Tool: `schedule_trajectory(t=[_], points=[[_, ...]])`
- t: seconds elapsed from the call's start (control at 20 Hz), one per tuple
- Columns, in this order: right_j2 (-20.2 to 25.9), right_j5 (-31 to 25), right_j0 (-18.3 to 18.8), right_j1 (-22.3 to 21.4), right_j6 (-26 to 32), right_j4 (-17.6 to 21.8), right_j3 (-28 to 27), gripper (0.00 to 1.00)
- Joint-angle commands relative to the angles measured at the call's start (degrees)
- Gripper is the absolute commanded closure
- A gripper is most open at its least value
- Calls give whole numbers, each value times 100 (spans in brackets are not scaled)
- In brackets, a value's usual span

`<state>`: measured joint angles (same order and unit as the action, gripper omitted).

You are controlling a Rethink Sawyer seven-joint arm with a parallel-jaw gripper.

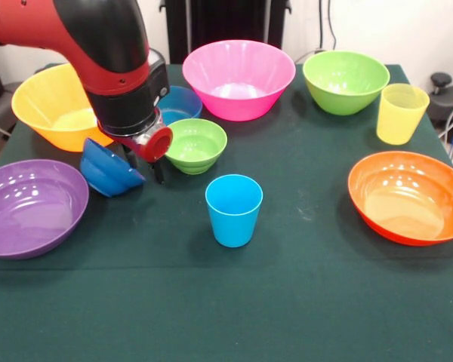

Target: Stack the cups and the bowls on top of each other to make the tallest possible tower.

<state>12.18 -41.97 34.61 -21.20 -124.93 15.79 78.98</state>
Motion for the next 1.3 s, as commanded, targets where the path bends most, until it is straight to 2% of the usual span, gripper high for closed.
schedule_trajectory(t=[0.05,0.4,0.7,1.05,1.3], points=[[372,-349,-231,-86,199,-114,-139,0],[265,-302,-324,-83,281,52,-281,0],[-144,-206,-592,30,275,488,-557,0],[-589,280,-819,86,-231,562,-164,0],[-960,353,-1091,278,-553,517,-155,0]])
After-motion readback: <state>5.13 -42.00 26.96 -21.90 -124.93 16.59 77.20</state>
